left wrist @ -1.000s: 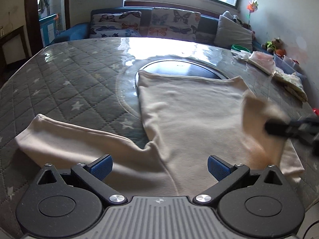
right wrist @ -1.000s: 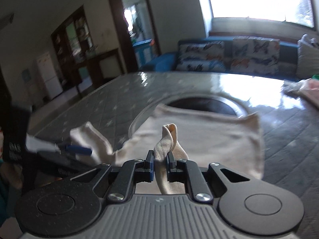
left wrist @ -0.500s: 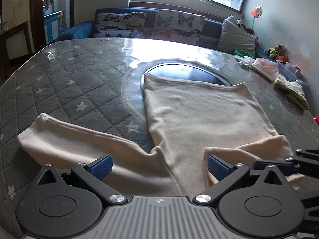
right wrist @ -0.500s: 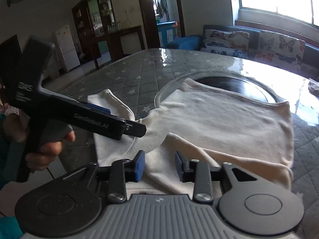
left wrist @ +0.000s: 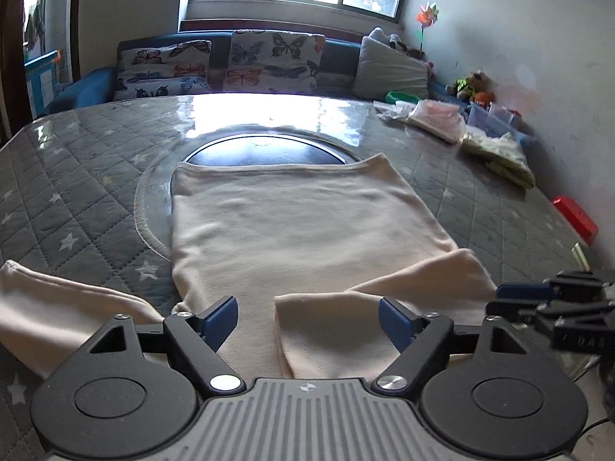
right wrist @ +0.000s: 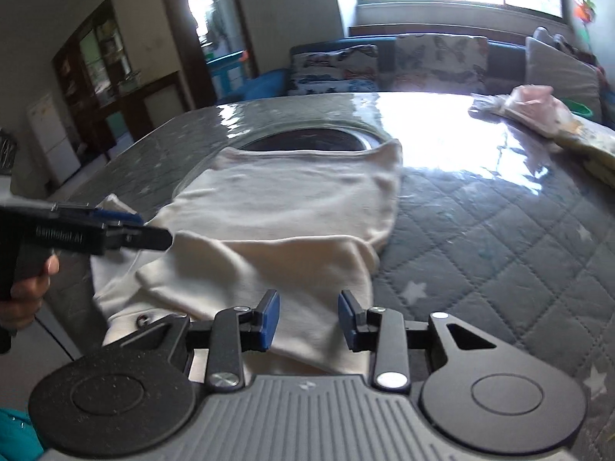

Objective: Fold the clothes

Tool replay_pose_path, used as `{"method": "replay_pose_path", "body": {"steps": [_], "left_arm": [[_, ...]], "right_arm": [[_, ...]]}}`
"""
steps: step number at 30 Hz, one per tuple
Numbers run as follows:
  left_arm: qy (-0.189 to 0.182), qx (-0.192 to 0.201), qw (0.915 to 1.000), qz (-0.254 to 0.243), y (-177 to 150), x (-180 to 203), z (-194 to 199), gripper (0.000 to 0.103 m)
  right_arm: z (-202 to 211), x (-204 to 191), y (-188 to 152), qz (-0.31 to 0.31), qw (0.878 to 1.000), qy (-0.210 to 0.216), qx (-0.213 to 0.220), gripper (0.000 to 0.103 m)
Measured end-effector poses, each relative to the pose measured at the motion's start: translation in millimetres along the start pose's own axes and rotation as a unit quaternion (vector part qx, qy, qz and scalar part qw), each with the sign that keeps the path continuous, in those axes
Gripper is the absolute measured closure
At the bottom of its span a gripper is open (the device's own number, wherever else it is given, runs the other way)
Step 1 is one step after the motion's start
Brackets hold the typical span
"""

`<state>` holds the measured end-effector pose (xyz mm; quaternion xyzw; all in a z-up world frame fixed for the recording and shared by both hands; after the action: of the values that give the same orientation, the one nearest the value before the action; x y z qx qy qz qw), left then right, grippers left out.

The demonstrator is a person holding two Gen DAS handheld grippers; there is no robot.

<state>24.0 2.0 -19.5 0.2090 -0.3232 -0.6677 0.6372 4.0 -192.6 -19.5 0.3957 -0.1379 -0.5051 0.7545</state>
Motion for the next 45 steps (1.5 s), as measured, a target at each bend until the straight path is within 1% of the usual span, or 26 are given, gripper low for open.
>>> {"method": "replay_pose_path", "body": {"steps": [2, 5, 9, 10, 11, 12, 13, 14, 15, 16, 19, 22, 25, 28, 32, 37, 39, 40, 41, 42, 44, 45], "left_arm": [[0.000, -0.010, 0.9999, -0.001, -4.4, 0.9, -4.3, 0.021], [0.012, -0.022, 0.9997, -0.009, -12.2, 0.5, -11.0, 0.022], [0.010, -0.032, 0.9994, -0.012, -19.8, 4.1, -15.6, 0.032], [0.011, -0.033, 0.9993, -0.015, -21.0, 5.8, -16.5, 0.038], [0.012, -0.031, 0.9992, -0.020, -21.5, 7.4, -16.9, 0.040], [0.013, -0.029, 0.9992, -0.025, -21.6, 9.0, -17.0, 0.047], [0.015, -0.027, 0.9991, -0.029, -21.7, 10.5, -17.1, 0.056], [0.015, -0.025, 0.9991, -0.030, -21.5, 11.2, -17.1, 0.060], [0.014, -0.025, 0.9992, -0.029, -21.2, 11.2, -17.1, 0.069], [0.013, -0.025, 0.9993, -0.026, -20.6, 10.9, -16.6, 0.079], [0.008, -0.019, 0.9996, -0.022, -16.2, 11.9, -12.3, 0.091], [0.005, -0.004, 0.9997, -0.023, -7.4, 16.5, -2.8, 0.093], [-0.007, 0.016, 0.9996, -0.021, 5.3, 22.5, 10.9, 0.094], [-0.021, 0.035, 0.9990, -0.020, 17.2, 29.1, 25.3, 0.094], [-0.045, 0.053, 0.9974, -0.018, 29.6, 38.4, 42.3, 0.094], [-0.064, 0.080, 0.9945, -0.021, 43.6, 46.6, 62.6, 0.094], [-0.071, 0.086, 0.9936, -0.019, 47.0, 47.9, 68.3, 0.094], [-0.073, 0.087, 0.9934, -0.019, 47.7, 47.8, 70.2, 0.094], [-0.074, 0.088, 0.9932, -0.019, 47.4, 47.0, 71.7, 0.094], [-0.075, 0.087, 0.9933, -0.018, 46.5, 45.6, 72.0, 0.094], [-0.068, 0.079, 0.9944, -0.015, 42.8, 40.8, 69.8, 0.094], [-0.062, 0.071, 0.9954, -0.014, 39.3, 37.1, 66.9, 0.094]], "right_arm": [[3.1, 9.0, -2.4, -0.012, 1.000, -0.004, 0.003, 0.069], [6.6, 17.8, -4.5, -0.016, 1.000, -0.013, 0.005, 0.069], [9.0, 20.3, -8.0, -0.019, 1.000, -0.011, 0.002, 0.069], [10.0, 19.5, -9.2, -0.016, 1.000, -0.009, 0.002, 0.069], [10.9, 18.6, -10.4, -0.014, 1.000, -0.008, 0.001, 0.069], [12.8, 16.5, -12.2, -0.009, 1.000, -0.007, 0.001, 0.069], [14.9, 14.8, -13.7, -0.003, 1.000, -0.007, 0.001, 0.069], [17.4, 12.9, -15.5, 0.005, 1.000, -0.008, 0.000, 0.069], [19.4, 11.4, -17.1, 0.009, 1.000, -0.005, -0.001, 0.069], [21.1, 9.6, -18.5, 0.014, 1.000, -0.002, -0.003, 0.069], [24.2, 4.9, -22.9, 0.028, 1.000, 0.004, -0.008, 0.066], [23.0, -0.2, -29.7, 0.041, 0.999, 0.007, -0.017, 0.064], [20.3, -3.5, -34.5, 0.053, 0.998, -0.001, -0.015, 0.063], [18.8, -2.2, -34.9, 0.048, 0.999, -0.007, -0.011, 0.064], [16.0, 2.1, -35.9, 0.043, 0.999, -0.020, -0.006, 0.064], [13.4, 3.9, -39.6, 0.041, 0.999, -0.032, -0.004, 0.064], [13.8, 4.3, -40.2, 0.050, 0.997, -0.051, 0.002, 0.065], [14.4, 5.7, -40.6, 0.051, 0.997, -0.059, 0.003, 0.065], [15.0, 7.4, -40.9, 0.051, 0.996, -0.066, 0.003, 0.070], [15.7, 9.0, -41.3, 0.051, 0.996, -0.073, 0.004, 0.077], [17.7, 10.8, -42.1, 0.053, 0.995, -0.080, 0.005, 0.081], [18.6, 11.5, -42.4, 0.053, 0.995, -0.083, 0.005, 0.082]]}}
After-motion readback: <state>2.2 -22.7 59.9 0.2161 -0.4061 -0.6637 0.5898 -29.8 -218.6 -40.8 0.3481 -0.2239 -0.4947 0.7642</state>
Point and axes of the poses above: each gripper's, at about its wrist camera, not at the fingertips, and z roughly against the way its jaws point, x to its right, y to its top, the point moved 8 cm from there along -z, roughly the way its jaws point, and after that the axes turned 1 degree about y, right-handed, at the moved point
